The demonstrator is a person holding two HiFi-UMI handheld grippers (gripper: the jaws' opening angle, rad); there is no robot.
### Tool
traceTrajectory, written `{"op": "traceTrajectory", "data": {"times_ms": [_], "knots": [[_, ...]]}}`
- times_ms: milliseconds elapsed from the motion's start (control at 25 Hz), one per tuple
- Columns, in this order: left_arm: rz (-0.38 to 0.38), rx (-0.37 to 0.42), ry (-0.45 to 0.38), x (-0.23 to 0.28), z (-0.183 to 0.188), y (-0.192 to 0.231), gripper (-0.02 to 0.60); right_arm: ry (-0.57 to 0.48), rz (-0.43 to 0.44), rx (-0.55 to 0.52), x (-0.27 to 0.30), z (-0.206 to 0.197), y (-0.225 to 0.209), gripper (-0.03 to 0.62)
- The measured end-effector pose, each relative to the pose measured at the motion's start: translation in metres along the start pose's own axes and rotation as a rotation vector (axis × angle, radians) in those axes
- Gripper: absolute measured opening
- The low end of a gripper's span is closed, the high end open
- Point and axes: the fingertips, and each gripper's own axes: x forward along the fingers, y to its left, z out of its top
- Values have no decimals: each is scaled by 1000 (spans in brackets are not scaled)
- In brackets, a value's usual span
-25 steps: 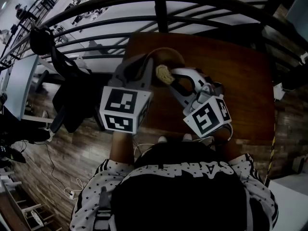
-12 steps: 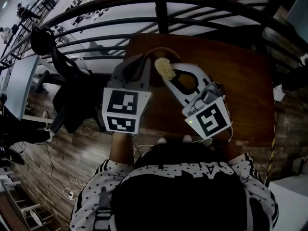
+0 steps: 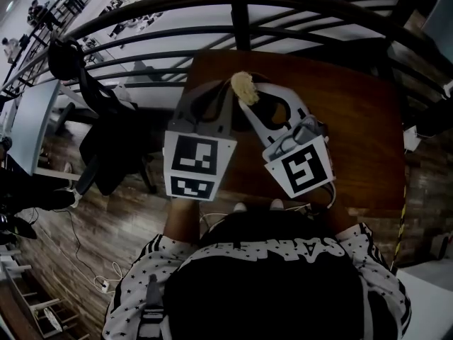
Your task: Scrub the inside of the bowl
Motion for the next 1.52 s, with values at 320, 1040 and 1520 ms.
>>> {"op": "traceTrajectory", "data": {"times_ms": [320, 1040, 1520], "knots": [[12, 20, 3, 1, 3, -6, 23, 28, -62, 46, -2, -9, -8, 63], [57, 55, -9, 2, 9, -6, 23, 56, -169, 238, -8, -27, -24, 63], [90, 97, -54, -3, 24, -4, 25, 9, -249, 303, -10, -24, -34, 63]]}}
